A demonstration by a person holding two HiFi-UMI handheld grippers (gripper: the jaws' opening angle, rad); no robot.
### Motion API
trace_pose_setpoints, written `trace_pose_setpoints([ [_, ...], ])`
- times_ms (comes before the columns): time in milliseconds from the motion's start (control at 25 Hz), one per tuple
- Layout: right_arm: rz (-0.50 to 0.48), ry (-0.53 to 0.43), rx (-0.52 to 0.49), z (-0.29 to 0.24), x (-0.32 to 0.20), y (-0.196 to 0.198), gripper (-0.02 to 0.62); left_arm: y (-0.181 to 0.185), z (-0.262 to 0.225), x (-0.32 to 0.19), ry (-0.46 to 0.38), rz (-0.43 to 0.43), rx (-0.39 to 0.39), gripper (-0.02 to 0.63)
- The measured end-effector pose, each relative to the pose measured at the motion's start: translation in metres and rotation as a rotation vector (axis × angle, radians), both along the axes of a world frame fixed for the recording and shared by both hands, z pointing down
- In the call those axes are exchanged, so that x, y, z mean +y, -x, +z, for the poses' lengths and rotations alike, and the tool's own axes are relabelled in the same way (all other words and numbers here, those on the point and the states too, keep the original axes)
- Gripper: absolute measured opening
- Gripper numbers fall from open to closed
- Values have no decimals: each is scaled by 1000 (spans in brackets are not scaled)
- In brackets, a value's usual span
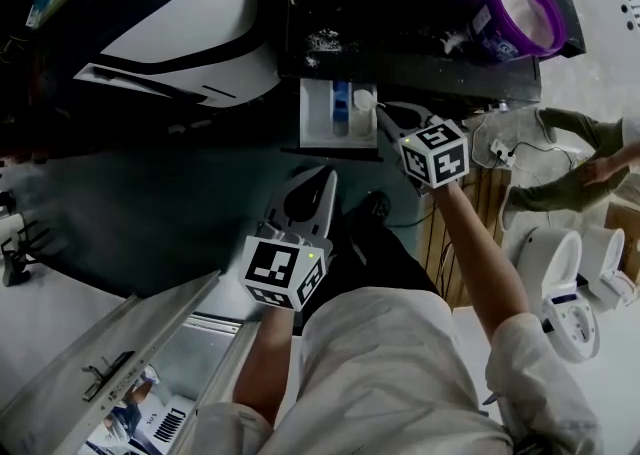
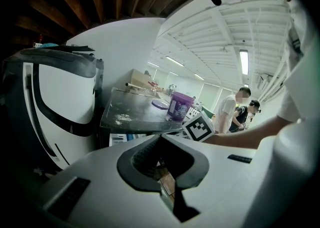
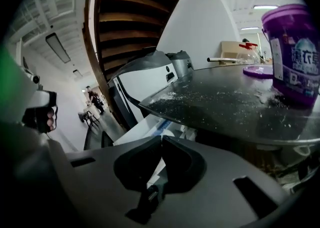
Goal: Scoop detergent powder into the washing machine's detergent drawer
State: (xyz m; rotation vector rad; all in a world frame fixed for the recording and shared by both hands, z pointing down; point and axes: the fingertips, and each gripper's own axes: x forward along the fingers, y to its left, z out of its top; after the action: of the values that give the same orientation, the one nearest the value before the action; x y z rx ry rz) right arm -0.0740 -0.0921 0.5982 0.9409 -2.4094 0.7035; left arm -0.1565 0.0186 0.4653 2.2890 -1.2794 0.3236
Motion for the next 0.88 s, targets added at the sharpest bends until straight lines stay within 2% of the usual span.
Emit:
trace_pose_setpoints([
  [560, -101, -141, 228, -1, 1, 10, 8, 5, 0, 2, -1, -12, 6, 18],
  [880, -191, -261, 405, 1, 6, 17, 8, 6, -2, 0, -6, -15, 10, 18],
])
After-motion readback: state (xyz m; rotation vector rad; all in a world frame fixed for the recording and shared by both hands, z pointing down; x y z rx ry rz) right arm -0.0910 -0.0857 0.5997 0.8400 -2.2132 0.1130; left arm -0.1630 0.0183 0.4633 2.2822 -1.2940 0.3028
